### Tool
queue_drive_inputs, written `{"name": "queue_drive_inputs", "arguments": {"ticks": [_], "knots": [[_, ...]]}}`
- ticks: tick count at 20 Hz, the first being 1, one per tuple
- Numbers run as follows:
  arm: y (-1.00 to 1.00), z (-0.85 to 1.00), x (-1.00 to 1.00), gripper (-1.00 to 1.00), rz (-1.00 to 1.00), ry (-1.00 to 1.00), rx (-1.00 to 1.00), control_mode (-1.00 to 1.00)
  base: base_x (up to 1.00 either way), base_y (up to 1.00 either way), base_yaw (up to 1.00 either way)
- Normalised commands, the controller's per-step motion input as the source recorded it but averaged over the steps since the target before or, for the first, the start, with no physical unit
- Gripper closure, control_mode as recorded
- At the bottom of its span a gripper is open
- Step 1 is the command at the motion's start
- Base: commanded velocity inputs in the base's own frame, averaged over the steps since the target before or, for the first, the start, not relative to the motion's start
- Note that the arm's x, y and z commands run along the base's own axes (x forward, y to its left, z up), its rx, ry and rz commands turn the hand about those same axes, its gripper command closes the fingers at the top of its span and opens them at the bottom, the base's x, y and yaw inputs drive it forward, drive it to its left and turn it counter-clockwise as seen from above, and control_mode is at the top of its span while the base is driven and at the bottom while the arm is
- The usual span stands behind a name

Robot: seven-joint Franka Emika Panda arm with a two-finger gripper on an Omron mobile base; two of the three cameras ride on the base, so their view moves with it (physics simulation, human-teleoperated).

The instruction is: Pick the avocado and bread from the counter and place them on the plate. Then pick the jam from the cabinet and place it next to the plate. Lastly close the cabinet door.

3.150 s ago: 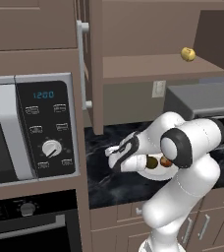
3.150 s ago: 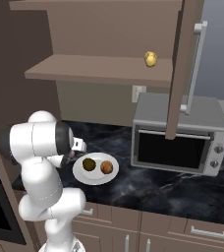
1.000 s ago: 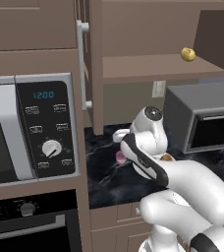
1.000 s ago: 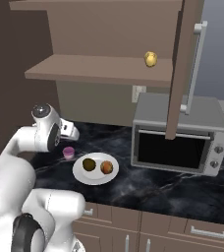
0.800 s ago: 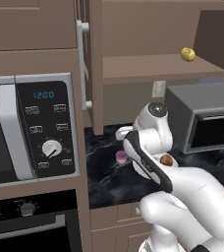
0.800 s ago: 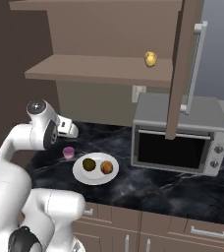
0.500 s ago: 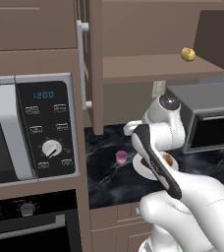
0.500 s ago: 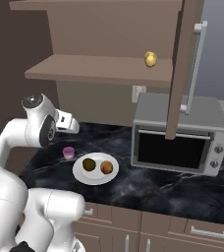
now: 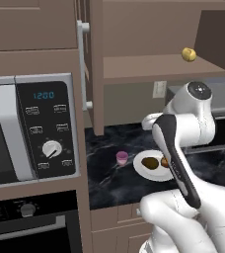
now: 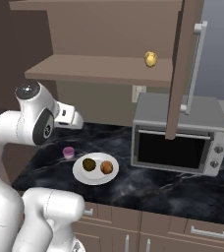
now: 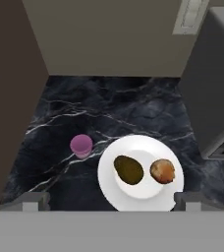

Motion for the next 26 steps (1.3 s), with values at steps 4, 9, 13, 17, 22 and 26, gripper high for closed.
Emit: {"name": "queue_drive_inputs", "arguments": {"ticks": [4,9,13,17,22,26], "knots": [[-0.34,0.47,-0.62,-1.00,0.00,0.00,-0.01,-1.00,0.00,0.00,0.00],[-0.32,0.44,-0.70,-1.00,0.00,-0.02,-0.02,-1.00,0.00,0.00,0.00],[-0.25,0.34,-0.72,-1.00,0.00,-0.06,-0.02,-1.00,0.00,0.00,0.00],[-0.35,0.18,-0.71,-1.00,0.00,-0.13,-0.03,-1.00,0.00,0.00,0.00],[-0.39,0.17,-0.81,-1.00,0.00,-0.16,-0.03,-1.00,0.00,0.00,0.00],[-0.32,0.26,-0.74,-1.00,-0.01,-0.10,-0.02,-1.00,0.00,0.00,0.00]]}}
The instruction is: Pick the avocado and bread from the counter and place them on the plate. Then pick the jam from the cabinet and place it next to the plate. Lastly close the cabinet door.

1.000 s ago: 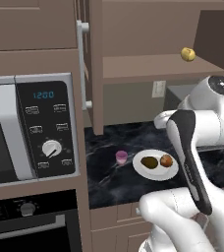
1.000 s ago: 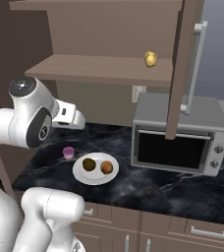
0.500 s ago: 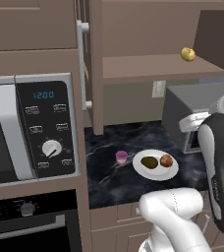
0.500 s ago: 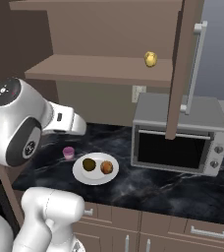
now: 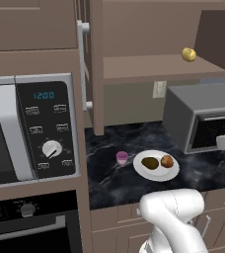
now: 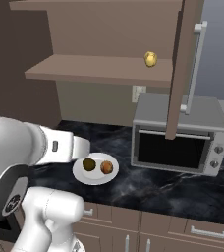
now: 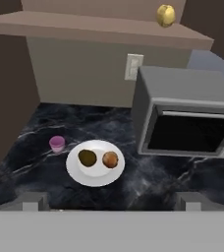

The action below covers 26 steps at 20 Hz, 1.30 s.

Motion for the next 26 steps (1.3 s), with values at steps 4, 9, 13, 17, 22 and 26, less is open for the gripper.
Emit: {"name": "queue_drive_inputs", "arguments": {"ticks": [4,9,13,17,22,26], "knots": [[-0.26,0.30,-0.65,-1.00,-0.03,-0.02,-0.03,-1.00,0.00,0.00,0.00],[-0.30,0.17,-0.44,-1.00,-0.02,-0.04,-0.03,-1.00,0.00,0.00,0.00],[-0.51,0.00,-0.05,-1.00,0.00,-0.20,0.00,-1.00,0.00,0.00,0.00],[-0.64,0.00,-0.07,-1.00,0.00,-0.27,0.00,-1.00,0.00,0.00,0.00],[-0.61,0.00,-0.05,-1.00,0.00,-0.31,0.01,-1.00,0.00,0.00,0.00],[-0.59,0.07,0.00,-1.00,0.00,-0.27,0.03,-1.00,0.00,0.00,0.00]]}}
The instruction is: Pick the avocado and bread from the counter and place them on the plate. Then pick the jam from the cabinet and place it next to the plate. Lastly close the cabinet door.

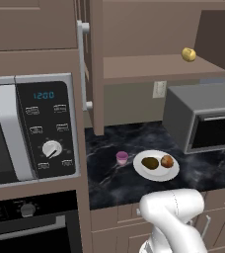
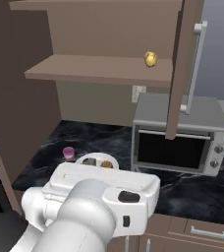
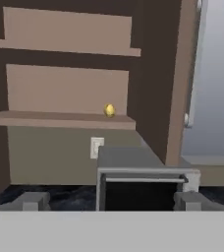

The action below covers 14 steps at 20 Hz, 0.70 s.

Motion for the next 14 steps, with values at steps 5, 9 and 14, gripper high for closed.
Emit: {"name": "queue_drive_inputs", "arguments": {"ticks": [5,9,14], "knots": [[-0.54,0.14,0.02,-1.00,0.04,-0.21,0.03,-1.00,0.00,0.00,0.00],[-0.48,0.12,0.22,-1.00,0.11,-0.13,0.05,-1.00,0.00,0.00,0.00],[-0.43,0.06,0.35,-1.00,0.13,-0.08,0.05,-1.00,0.00,0.00,0.00]]}}
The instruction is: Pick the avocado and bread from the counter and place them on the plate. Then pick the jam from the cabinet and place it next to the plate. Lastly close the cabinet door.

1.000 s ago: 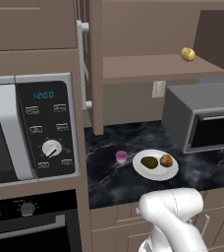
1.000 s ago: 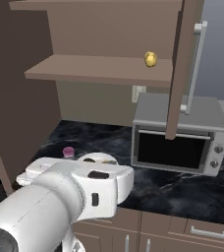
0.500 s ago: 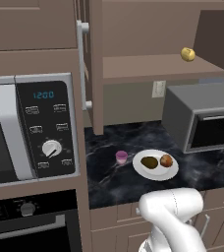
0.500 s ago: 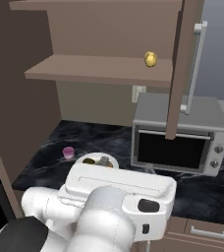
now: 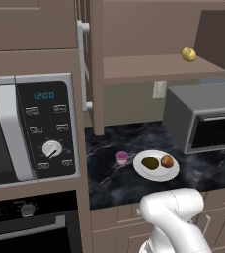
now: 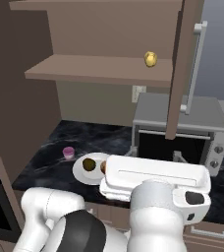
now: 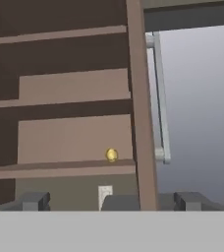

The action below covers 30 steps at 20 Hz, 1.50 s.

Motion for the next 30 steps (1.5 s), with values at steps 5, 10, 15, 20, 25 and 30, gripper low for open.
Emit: {"name": "queue_drive_inputs", "arguments": {"ticks": [5,10,15,20,25,30], "knots": [[-0.39,0.00,0.52,-1.00,0.15,-0.03,0.03,-1.00,0.00,0.00,0.00],[-0.48,0.00,0.54,-1.00,0.15,-0.01,0.01,-1.00,0.00,0.00,0.00],[-0.61,-0.04,0.50,-1.00,0.16,-0.01,0.00,-1.00,0.00,0.00,0.00],[-0.70,-0.16,0.41,-1.00,0.15,-0.01,0.00,-1.00,0.00,0.00,0.00],[-0.38,-0.18,0.48,-1.00,0.15,0.00,0.00,-1.00,0.00,0.00,0.00],[-0.17,-0.15,0.58,-1.00,0.13,0.00,0.00,-1.00,0.00,0.00,0.00]]}}
